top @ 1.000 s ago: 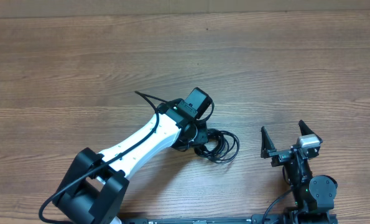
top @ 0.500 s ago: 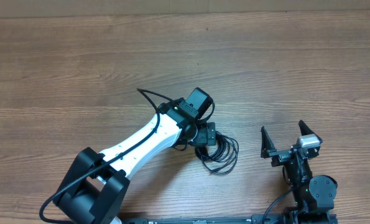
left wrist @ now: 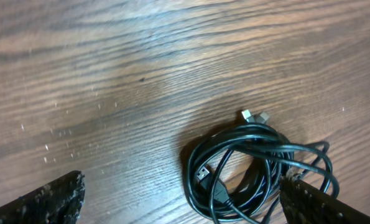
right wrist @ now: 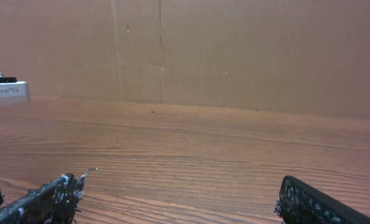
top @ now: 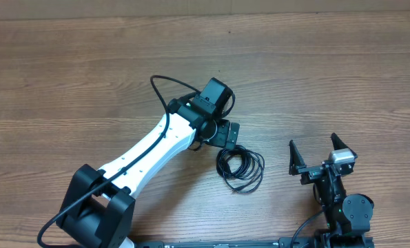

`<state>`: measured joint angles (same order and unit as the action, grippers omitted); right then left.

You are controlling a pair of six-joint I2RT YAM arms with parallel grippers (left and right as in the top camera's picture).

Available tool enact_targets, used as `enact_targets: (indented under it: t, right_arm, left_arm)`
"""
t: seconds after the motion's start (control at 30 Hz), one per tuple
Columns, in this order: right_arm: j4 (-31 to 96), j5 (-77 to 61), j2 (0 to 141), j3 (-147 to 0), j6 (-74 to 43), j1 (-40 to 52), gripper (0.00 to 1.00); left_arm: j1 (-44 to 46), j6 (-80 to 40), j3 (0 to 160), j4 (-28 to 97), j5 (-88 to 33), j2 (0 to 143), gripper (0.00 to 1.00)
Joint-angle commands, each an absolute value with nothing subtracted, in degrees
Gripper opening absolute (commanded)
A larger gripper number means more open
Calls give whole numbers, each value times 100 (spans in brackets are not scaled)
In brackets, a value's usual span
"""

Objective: Untangle cables
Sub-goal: 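Open the left gripper and lift it off the coil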

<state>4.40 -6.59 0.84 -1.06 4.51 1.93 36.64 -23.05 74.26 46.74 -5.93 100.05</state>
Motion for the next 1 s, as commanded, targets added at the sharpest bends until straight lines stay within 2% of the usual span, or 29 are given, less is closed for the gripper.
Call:
enact_targets:
  t: [0.0,0.4,0.57,0.7,0.97]
  right_arm:
    - [421,-604,16,-45,458,217,100]
    - [421,-604,16,-45,458,217,100]
    - [421,-604,16,-45,458,217,100]
    - [421,-604,16,-45,458,217,100]
    - [419,-604,16,-45,458,217,100]
  left_arm:
    - [3649,-1441,7592,4694,-537,10016,100]
    - [3656,-1107,8068,4825,-537,10016,100]
    - [3660,-421,8340,5085,-539,10016,100]
    - [3667,-43,8348,5022,-539,10016,100]
    - [3667,-16,8333,4670,-539,10020,99]
